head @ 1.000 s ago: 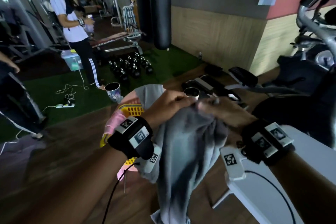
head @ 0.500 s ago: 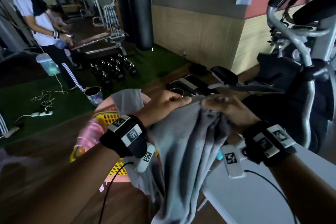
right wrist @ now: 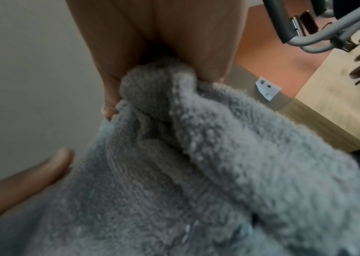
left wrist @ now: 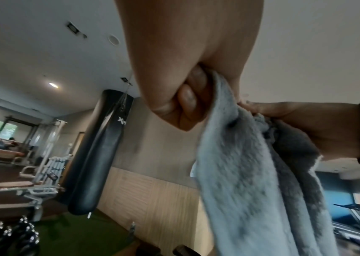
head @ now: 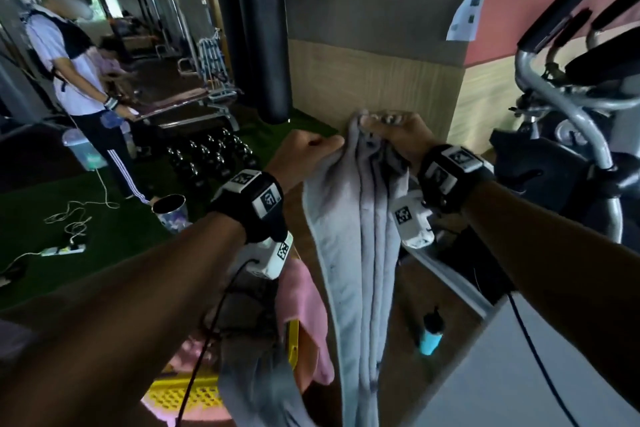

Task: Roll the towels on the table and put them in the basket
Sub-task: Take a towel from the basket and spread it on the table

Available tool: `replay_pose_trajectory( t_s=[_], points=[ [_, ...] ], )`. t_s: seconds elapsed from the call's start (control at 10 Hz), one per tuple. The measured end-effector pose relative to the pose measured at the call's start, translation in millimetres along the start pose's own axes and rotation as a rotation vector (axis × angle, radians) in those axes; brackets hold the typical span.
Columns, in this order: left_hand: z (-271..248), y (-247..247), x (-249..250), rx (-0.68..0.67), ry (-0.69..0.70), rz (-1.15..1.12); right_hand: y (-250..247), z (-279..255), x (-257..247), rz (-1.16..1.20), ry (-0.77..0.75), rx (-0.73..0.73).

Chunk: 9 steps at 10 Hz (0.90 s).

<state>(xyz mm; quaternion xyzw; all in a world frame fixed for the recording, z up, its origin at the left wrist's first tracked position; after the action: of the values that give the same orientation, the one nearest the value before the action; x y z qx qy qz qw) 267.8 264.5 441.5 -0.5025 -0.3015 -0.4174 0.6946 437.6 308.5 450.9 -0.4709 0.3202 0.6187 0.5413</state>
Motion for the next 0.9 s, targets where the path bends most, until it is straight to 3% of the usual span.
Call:
replay_pose_trajectory(
  t_s=[0.2,0.4,0.5,0.6,0.7,0.8,0.9],
  points=[
    [53,-18,20,0.072,0.117,0.17,-31,82,-18,-0.105,-0.143,-0.088],
    [17,73,-54,0.032,-0.057,0.266,-97,64,98,-0.61,-0.048,-0.315],
    [-38,140,-129,-0.056,-0.157,0.411,-163,23,193,-0.96,-0.004,-0.413],
    [-127,213,-218,-0.181,-0.346,0.46,-249,-55,293,-1.148,0.209,-0.362],
    [-232,300,-269,-0.396,-0.478,0.425,-311,-173,383,-1.253,0.462,-0.489],
    [-318,404,-267,-0.621,-0.499,0.322,-376,-286,433,-1.283,0.717,-0.544],
    [-363,490,-240,-0.834,-0.481,0.199,-448,-365,450,-1.314,0.847,-0.425]
  ],
)
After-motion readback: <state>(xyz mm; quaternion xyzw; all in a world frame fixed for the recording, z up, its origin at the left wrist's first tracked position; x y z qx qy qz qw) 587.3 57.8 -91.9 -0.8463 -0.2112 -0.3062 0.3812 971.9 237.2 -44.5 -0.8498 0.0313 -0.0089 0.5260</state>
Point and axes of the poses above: each hand's wrist, its own z-axis towards the middle knuckle, its own y-axis out of the palm, x = y × z, the point moved 10 cm from there along z, towards the middle knuckle, and after that the axes turned 4 degrees about -y, right-handed, at the moved point
